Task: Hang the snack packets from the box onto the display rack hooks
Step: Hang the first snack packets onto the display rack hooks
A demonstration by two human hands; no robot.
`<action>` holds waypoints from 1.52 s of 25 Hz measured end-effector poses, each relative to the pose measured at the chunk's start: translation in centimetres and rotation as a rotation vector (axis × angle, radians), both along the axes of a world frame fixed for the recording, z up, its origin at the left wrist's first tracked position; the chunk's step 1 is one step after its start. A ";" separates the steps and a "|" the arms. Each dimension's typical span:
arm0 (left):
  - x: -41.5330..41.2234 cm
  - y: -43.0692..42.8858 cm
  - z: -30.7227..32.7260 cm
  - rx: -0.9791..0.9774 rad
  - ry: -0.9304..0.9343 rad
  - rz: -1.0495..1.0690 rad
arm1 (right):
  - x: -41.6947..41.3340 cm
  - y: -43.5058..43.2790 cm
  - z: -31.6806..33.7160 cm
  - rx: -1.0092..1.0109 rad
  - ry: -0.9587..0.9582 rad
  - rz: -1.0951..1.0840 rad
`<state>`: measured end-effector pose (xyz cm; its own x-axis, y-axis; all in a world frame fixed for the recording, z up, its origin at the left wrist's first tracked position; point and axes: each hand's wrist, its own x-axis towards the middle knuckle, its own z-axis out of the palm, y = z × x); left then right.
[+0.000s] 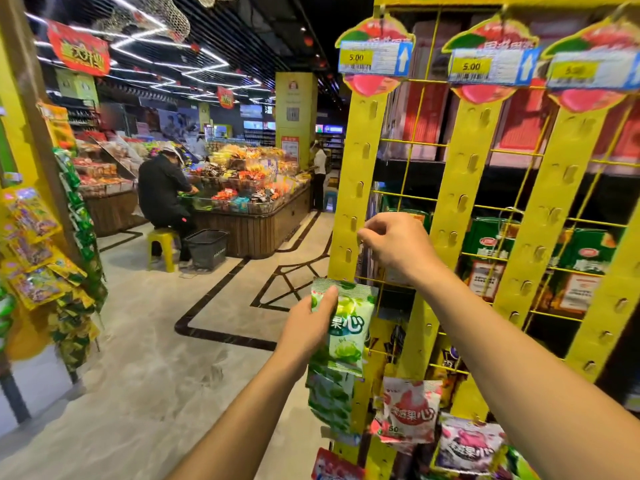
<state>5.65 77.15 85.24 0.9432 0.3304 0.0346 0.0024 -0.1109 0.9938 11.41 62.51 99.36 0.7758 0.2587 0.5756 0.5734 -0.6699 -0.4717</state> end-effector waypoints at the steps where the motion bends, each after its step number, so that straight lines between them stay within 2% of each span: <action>1: 0.4 0.1 0.2 0.013 -0.010 0.007 | 0.1 0.0 0.0 0.005 0.003 0.000; 9: 2.8 0.1 1.8 0.143 -0.077 0.130 | 0.8 -0.2 -0.3 0.038 0.005 0.034; 17: 3.5 0.7 0.5 0.067 -0.012 0.060 | 0.8 -0.3 -0.5 0.048 -0.002 0.042; 26: 2.9 0.8 -1.4 0.086 0.049 0.037 | 0.5 -0.2 -0.5 0.067 0.013 0.040; 38: 0.0 0.7 -1.2 0.491 0.078 0.115 | -0.3 0.2 -1.0 0.090 0.024 -0.032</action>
<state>5.63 77.89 84.00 0.9076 0.3948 0.1430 0.1139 -0.5593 0.8211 11.08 62.73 98.36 0.7969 0.1819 0.5761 0.5400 -0.6422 -0.5441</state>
